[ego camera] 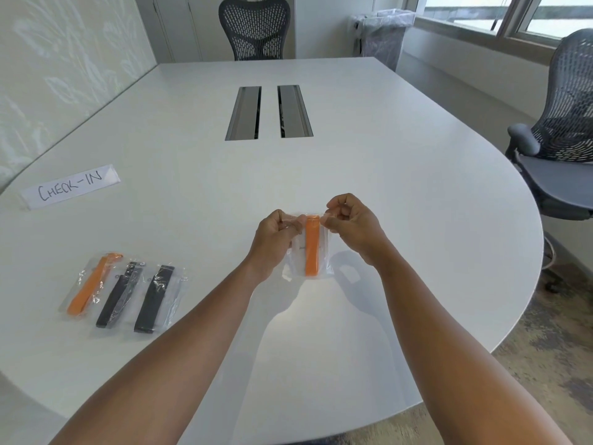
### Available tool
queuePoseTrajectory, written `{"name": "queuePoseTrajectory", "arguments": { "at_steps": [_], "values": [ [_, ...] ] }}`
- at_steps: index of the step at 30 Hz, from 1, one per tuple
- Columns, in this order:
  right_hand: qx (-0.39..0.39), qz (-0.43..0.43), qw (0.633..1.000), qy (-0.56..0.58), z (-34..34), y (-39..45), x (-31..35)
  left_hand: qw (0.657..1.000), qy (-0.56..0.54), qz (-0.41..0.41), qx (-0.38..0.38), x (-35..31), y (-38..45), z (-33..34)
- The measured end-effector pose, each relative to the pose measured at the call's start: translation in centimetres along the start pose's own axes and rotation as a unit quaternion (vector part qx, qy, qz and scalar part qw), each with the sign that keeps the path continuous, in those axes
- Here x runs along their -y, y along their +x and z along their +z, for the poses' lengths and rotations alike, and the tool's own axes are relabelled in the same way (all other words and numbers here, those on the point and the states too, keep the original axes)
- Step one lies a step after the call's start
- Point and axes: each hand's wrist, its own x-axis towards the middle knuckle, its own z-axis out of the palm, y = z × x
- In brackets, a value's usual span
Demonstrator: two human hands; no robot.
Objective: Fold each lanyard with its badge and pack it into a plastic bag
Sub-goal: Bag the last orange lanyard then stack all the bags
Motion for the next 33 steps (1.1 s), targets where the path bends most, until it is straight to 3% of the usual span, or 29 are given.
{"name": "queuePoseTrajectory", "arguments": {
  "at_steps": [6, 13, 18, 21, 28, 33],
  "values": [
    [-0.005, -0.018, 0.999, -0.042, 0.1, 0.4, 0.1, 1.000, -0.017, -0.007, -0.012, -0.6, 0.1, 0.2],
    [0.010, 0.050, 0.998, 0.027, 0.1, 0.4, -1.0, 0.999, -0.014, -0.023, -0.030, -0.4, 0.3, -0.1],
    [-0.004, 0.094, 0.990, 0.107, 0.6, 0.5, -1.4, 0.995, -0.070, -0.061, -0.030, -0.2, 0.1, 0.1],
    [-0.037, 0.122, 0.981, 0.146, 1.1, 0.6, -1.6, 0.992, -0.084, -0.059, -0.079, -0.6, 0.1, 0.3],
    [-0.087, 0.122, 0.983, 0.106, 4.4, 1.1, -1.0, 0.980, 0.091, 0.003, -0.174, 0.5, -0.6, -0.6],
    [-0.042, 0.137, 0.983, 0.111, 7.1, 1.1, -0.3, 0.959, 0.174, 0.040, -0.222, 0.2, -1.2, -3.3]
  ]
}}
